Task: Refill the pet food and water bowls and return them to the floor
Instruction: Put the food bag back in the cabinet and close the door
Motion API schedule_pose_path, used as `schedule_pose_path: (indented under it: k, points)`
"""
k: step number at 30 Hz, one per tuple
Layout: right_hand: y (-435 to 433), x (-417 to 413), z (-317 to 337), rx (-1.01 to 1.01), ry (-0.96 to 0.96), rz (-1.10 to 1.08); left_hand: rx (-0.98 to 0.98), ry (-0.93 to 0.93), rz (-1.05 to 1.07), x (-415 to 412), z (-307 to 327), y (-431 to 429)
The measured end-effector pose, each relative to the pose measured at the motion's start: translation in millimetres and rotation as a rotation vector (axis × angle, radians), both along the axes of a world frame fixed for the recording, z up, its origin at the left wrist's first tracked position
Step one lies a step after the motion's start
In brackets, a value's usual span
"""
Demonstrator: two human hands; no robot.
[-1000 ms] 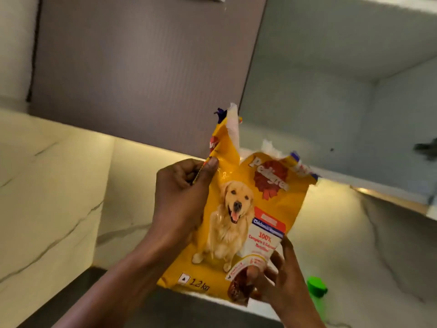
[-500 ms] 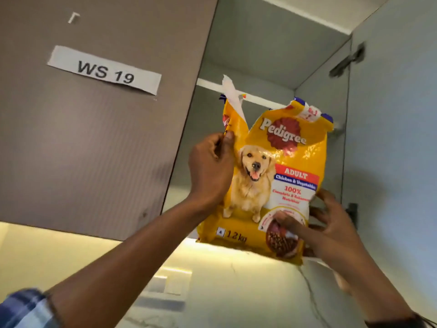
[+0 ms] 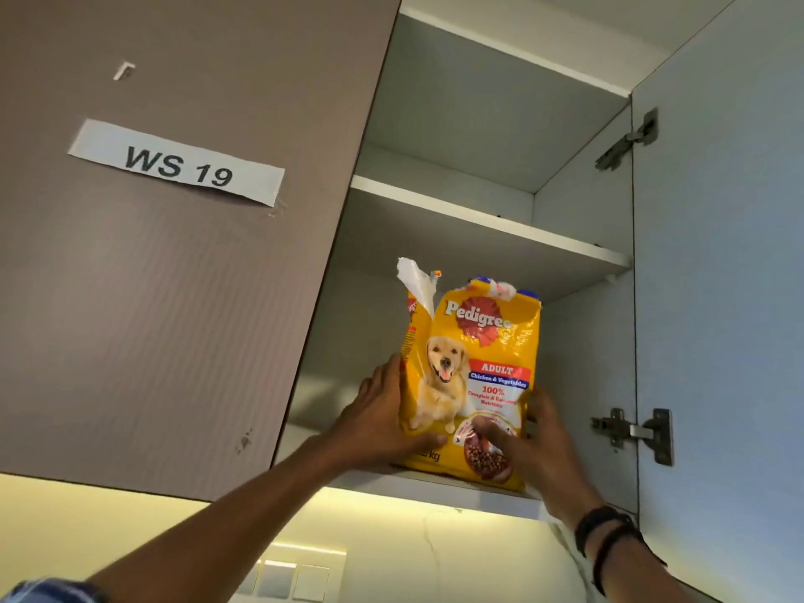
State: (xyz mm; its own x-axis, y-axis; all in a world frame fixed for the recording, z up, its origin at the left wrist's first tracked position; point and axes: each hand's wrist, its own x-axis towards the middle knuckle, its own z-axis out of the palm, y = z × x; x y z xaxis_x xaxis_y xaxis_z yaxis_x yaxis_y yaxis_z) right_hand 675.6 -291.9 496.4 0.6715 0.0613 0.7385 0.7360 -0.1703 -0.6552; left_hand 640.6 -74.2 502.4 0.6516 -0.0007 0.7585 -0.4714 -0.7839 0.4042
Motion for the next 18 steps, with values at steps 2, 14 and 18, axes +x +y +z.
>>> schedule_pose_path:
  k: [2, 14, 18]
  points:
    - [7, 14, 2, -0.055, 0.026, 0.011, 0.103, -0.122, 0.202, 9, -6, 1]
    - [39, 69, 2, -0.420, -0.080, -0.423, 0.528, 0.029, 0.273, 54, -7, -18]
    - [38, 68, 3, -0.568, -0.329, -0.684, 0.481, 0.079, 0.211, 59, -8, -18]
